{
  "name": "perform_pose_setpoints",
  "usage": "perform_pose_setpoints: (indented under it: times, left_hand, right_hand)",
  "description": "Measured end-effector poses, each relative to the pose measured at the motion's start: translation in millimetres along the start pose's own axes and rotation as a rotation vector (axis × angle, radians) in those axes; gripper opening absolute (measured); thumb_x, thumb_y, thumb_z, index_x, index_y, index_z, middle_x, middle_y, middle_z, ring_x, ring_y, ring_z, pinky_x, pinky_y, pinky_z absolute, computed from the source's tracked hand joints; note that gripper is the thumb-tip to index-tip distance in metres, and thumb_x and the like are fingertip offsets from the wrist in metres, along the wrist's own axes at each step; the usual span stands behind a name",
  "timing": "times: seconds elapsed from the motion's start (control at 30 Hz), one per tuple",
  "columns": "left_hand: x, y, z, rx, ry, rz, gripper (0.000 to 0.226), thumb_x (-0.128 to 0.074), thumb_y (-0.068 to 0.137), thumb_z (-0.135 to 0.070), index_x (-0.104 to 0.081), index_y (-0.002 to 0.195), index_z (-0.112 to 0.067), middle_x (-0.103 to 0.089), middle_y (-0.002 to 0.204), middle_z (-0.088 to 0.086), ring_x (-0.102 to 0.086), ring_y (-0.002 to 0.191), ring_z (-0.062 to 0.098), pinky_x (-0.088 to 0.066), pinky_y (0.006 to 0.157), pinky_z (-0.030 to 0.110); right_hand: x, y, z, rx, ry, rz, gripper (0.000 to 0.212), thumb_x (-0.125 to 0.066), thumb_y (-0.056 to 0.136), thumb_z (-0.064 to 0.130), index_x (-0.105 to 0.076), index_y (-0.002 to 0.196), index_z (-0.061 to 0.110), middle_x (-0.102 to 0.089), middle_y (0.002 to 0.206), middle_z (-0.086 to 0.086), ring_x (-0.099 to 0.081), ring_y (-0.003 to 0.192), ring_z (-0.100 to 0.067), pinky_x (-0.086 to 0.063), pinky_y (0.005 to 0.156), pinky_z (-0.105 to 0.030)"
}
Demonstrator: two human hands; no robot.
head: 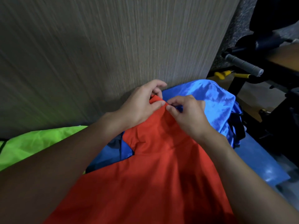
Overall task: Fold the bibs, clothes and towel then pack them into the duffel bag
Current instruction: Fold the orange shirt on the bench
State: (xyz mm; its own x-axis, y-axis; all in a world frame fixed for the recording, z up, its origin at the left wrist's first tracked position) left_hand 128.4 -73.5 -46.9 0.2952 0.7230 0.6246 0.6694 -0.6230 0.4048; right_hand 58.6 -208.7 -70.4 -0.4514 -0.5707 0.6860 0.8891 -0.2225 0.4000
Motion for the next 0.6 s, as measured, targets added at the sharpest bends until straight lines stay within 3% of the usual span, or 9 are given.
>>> perform_pose_setpoints:
  times: [0.1, 0.2, 0.27, 0.37, 0.4, 0.47, 0.53, 0.6]
  left_hand:
    - [0, -11, 12, 0.154, -0.097, 0.041, 0.063, -0.075, 0.080, -0.017, -0.046, 0.136, -0.016, -0.066, 0.109, 0.003, -0.065, 0.101, 0.009, -0.047, 0.096, 0.021]
    - [0, -25, 20, 0.244, -0.166, 0.080, 0.053, -0.071, 0.086, -0.001, -0.045, 0.130, -0.016, -0.070, 0.093, 0.006, -0.066, 0.076, -0.002, -0.051, 0.074, 0.015]
    - [4, -30, 13, 0.206, -0.149, 0.041, 0.044, -0.069, 0.088, 0.001, -0.047, 0.122, -0.015, -0.069, 0.083, 0.004, -0.062, 0.067, -0.003, -0.048, 0.068, 0.014]
    - [6, -35, -2, 0.142, -0.165, 0.019, 0.039, -0.067, 0.087, 0.004, -0.046, 0.113, -0.017, -0.070, 0.084, 0.008, -0.068, 0.077, 0.014, -0.054, 0.075, 0.030]
    - [5, -38, -6, 0.129, -0.157, 0.024, 0.040, -0.067, 0.087, 0.003, -0.045, 0.112, -0.018, -0.070, 0.084, 0.007, -0.069, 0.080, 0.020, -0.054, 0.080, 0.035]
    - [4, -45, -10, 0.129, -0.150, 0.043, 0.042, -0.069, 0.087, -0.001, -0.044, 0.115, -0.022, -0.067, 0.081, 0.000, -0.067, 0.078, 0.014, -0.054, 0.080, 0.033]
    - [5, -57, -7, 0.159, -0.115, 0.070, 0.048, -0.073, 0.086, -0.007, -0.045, 0.122, -0.023, -0.066, 0.081, -0.006, -0.063, 0.075, 0.005, -0.053, 0.080, 0.029]
    - [7, -70, -3, 0.182, 0.025, 0.103, 0.051, -0.076, 0.083, -0.019, -0.051, 0.127, -0.024, -0.071, 0.091, -0.005, -0.067, 0.085, 0.006, -0.053, 0.087, 0.032]
  right_hand:
    - [6, -3, 5, -0.013, 0.084, -0.029, 0.019, -0.066, 0.091, 0.023, -0.056, 0.083, 0.038, -0.058, 0.077, 0.022, -0.058, 0.094, -0.011, -0.025, 0.089, -0.032]
    - [12, -7, 5, -0.010, 0.107, -0.008, 0.020, -0.066, 0.090, 0.022, -0.056, 0.083, 0.037, -0.059, 0.079, 0.022, -0.059, 0.092, -0.009, -0.033, 0.101, -0.043]
    - [12, -11, 6, -0.007, 0.181, 0.033, 0.012, -0.069, 0.085, 0.032, -0.059, 0.091, 0.037, -0.061, 0.085, 0.023, -0.060, 0.095, -0.007, -0.035, 0.104, -0.050]
    - [9, -14, 14, -0.058, 0.301, 0.099, 0.046, -0.066, 0.071, 0.056, -0.064, 0.113, 0.039, -0.066, 0.098, 0.023, -0.061, 0.105, -0.005, -0.038, 0.105, -0.050]
    - [8, -15, 19, -0.035, 0.327, 0.109, 0.042, -0.063, 0.070, 0.059, -0.066, 0.109, 0.042, -0.069, 0.099, 0.022, -0.062, 0.104, -0.004, -0.039, 0.104, -0.051]
    - [10, -19, 28, 0.010, 0.369, 0.118, 0.021, -0.059, 0.075, 0.056, -0.067, 0.092, 0.047, -0.071, 0.094, 0.021, -0.065, 0.096, -0.006, -0.040, 0.101, -0.055]
    - [15, -26, 30, 0.015, 0.404, 0.103, 0.015, -0.060, 0.080, 0.049, -0.066, 0.090, 0.040, -0.071, 0.088, 0.018, -0.066, 0.090, -0.009, -0.041, 0.099, -0.058]
    - [23, -34, 27, -0.005, 0.388, 0.110, 0.010, -0.062, 0.083, 0.040, -0.067, 0.089, 0.034, -0.070, 0.087, 0.016, -0.066, 0.089, -0.010, -0.042, 0.099, -0.056]
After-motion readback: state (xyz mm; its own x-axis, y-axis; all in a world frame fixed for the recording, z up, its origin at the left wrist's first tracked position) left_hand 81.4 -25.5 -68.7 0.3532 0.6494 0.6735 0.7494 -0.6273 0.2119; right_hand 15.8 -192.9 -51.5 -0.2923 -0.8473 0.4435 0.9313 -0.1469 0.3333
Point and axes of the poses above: each hand's wrist, its own y-axis towards the middle knuckle, its own x-axis out of the back of the hand, z = x × y, the point moved 5 cm from there along y, towards the middle knuckle
